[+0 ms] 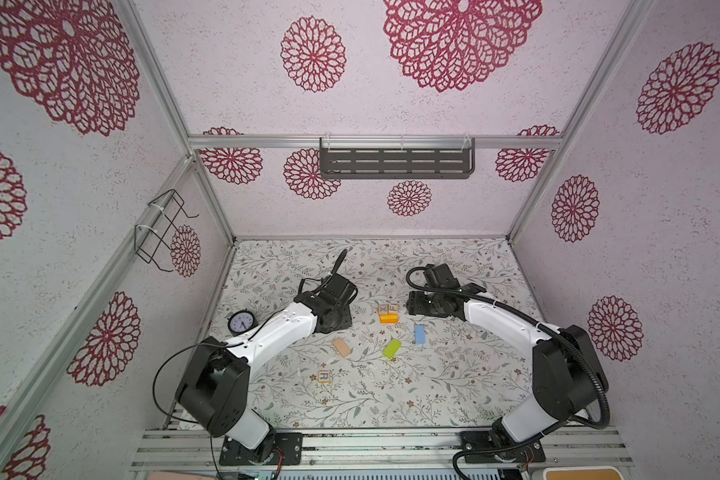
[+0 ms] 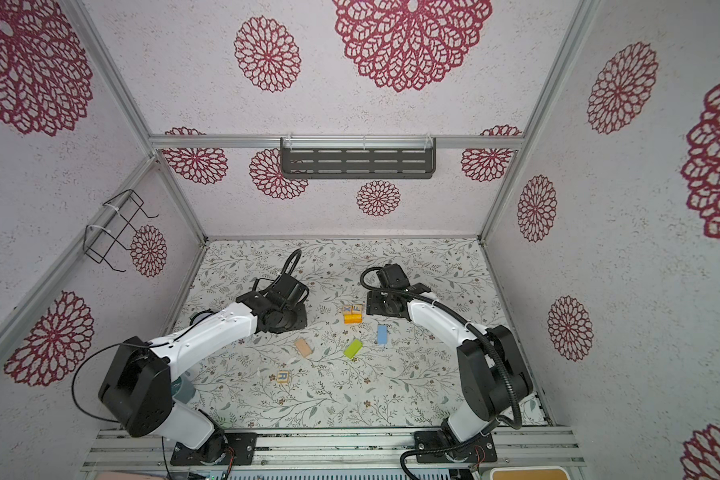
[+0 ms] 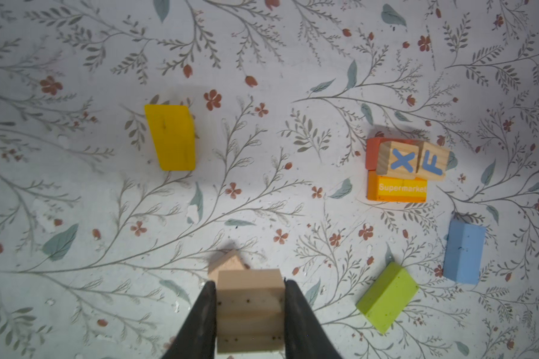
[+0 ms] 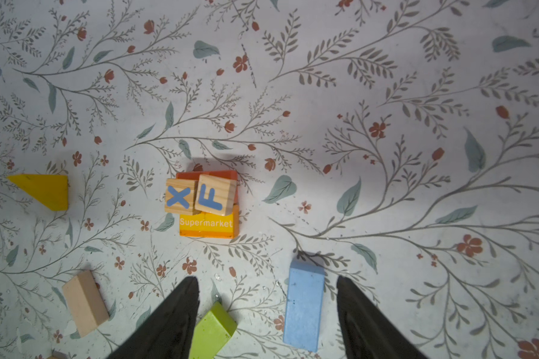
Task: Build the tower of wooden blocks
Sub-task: 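Carry the plain wooden block with the left gripper toward the X and F cubes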
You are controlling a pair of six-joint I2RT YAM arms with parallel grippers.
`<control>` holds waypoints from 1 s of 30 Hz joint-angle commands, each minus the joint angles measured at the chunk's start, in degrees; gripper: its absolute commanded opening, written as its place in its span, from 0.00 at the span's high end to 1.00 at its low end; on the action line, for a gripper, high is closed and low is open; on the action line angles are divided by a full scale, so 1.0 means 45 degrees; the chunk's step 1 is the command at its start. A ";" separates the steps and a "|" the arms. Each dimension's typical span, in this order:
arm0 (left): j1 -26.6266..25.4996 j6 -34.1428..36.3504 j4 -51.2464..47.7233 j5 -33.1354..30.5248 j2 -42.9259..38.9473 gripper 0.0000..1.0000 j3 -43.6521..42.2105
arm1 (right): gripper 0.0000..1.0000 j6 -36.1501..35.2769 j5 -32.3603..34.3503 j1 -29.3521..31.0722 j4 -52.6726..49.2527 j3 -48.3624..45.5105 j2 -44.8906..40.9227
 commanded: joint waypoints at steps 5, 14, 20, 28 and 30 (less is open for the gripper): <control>-0.0715 0.0374 -0.0363 0.0482 0.2403 0.70 0.2472 | 0.27 -0.0360 -0.0984 -0.1028 0.0926 -0.0390 -0.0296; -0.1126 0.0374 -0.0548 0.1069 0.4927 0.71 0.4830 | 0.27 -0.0407 -0.1518 -0.1697 0.1586 -0.0499 0.0287; -0.1296 0.0218 -0.0626 0.1378 0.5905 0.71 0.5803 | 0.27 -0.0246 -0.1771 -0.1889 0.2037 -0.0411 0.0668; -0.1401 0.0178 -0.0707 0.1579 0.6615 0.72 0.6552 | 0.27 -0.0222 -0.1937 -0.1951 0.2219 -0.0362 0.0937; -0.1402 0.0198 -0.0738 0.1571 0.6693 0.72 0.6651 | 0.27 -0.0223 -0.1957 -0.1956 0.2242 -0.0382 0.0966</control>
